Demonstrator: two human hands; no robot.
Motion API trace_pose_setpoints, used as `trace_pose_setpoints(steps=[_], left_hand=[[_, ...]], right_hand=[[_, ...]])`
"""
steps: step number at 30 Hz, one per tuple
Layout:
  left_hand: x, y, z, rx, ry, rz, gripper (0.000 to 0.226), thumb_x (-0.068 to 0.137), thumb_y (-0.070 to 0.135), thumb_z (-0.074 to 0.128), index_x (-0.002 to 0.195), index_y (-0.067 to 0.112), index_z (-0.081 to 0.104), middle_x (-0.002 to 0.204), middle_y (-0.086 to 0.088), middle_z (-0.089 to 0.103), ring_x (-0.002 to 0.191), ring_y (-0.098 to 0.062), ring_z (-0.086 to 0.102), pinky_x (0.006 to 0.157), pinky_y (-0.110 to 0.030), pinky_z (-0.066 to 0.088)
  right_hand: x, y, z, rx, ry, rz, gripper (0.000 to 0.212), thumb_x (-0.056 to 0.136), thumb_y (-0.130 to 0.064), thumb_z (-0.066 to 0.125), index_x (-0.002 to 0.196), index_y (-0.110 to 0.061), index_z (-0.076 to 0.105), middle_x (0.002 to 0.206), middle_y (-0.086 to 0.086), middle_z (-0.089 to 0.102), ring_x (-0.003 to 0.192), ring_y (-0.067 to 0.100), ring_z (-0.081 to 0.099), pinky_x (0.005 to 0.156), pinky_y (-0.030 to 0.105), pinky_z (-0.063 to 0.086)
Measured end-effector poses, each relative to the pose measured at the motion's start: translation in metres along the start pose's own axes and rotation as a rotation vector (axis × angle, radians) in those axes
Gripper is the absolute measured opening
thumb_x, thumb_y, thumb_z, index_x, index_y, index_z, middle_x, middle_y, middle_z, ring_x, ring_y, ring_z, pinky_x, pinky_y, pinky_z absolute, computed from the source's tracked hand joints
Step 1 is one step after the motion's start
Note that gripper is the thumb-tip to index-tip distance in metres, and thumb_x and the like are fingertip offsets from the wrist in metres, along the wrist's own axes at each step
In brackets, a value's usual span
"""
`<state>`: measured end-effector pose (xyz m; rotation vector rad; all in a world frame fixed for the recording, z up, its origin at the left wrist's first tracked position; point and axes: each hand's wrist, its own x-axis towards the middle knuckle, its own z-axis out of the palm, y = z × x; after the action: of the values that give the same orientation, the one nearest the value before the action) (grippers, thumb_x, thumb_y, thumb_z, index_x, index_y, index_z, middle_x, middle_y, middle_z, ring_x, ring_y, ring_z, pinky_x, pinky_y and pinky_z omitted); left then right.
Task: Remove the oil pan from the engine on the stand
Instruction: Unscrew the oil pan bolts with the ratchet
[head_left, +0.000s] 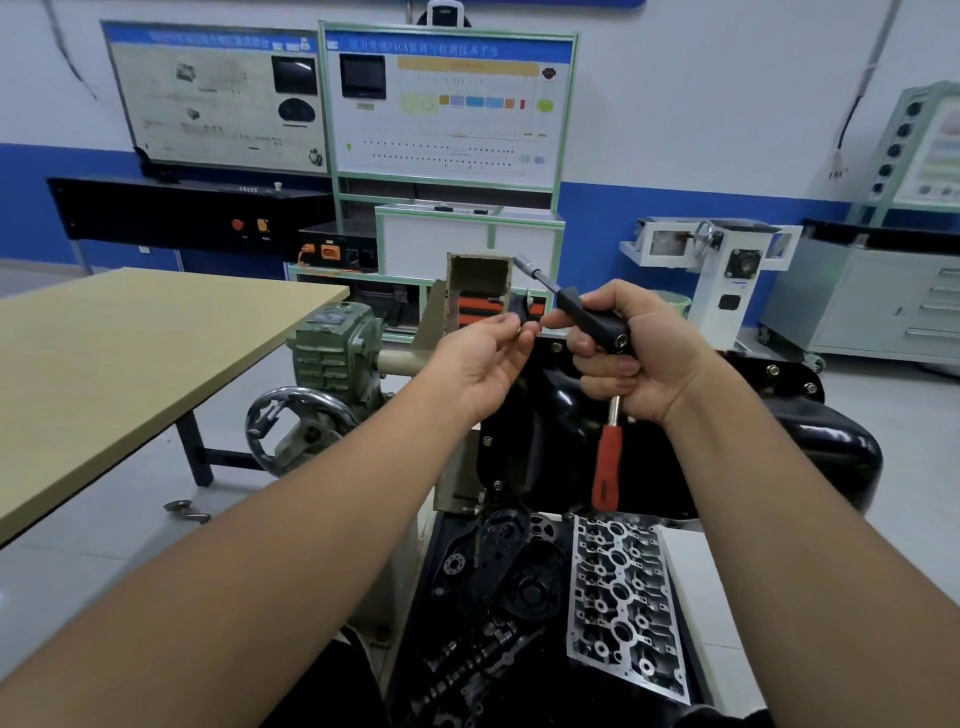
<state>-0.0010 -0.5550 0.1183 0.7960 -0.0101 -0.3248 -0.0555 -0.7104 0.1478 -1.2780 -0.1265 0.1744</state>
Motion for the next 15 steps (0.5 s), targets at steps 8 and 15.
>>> trace_pose_setpoints(steps=[8, 15], left_hand=[[-0.036, 0.082, -0.057, 0.133, 0.072, 0.244, 0.011, 0.099, 0.017, 0.066, 0.092, 0.008, 0.065, 0.073, -0.006, 0.063, 0.062, -0.014, 0.057, 0.057, -0.027, 0.052], [-0.113, 0.179, -0.217, 0.764, 0.564, 0.600, 0.013, 0.086, 0.004, 0.080, 0.087, 0.012, 0.070, 0.074, -0.003, 0.072, 0.058, -0.014, 0.067, 0.056, -0.027, 0.057]], right_hand=[[0.023, 0.061, 0.112, -0.061, -0.069, -0.080, 0.024, 0.094, -0.021, 0.048, 0.112, -0.008, 0.057, 0.057, 0.005, 0.047, 0.029, 0.008, 0.022, 0.036, 0.012, 0.018], [0.068, 0.132, 0.257, -0.135, -0.115, 0.031, 0.040, 0.067, -0.026, 0.064, 0.102, -0.007, 0.061, 0.058, 0.006, 0.042, 0.037, 0.014, 0.023, 0.040, 0.020, 0.019]])
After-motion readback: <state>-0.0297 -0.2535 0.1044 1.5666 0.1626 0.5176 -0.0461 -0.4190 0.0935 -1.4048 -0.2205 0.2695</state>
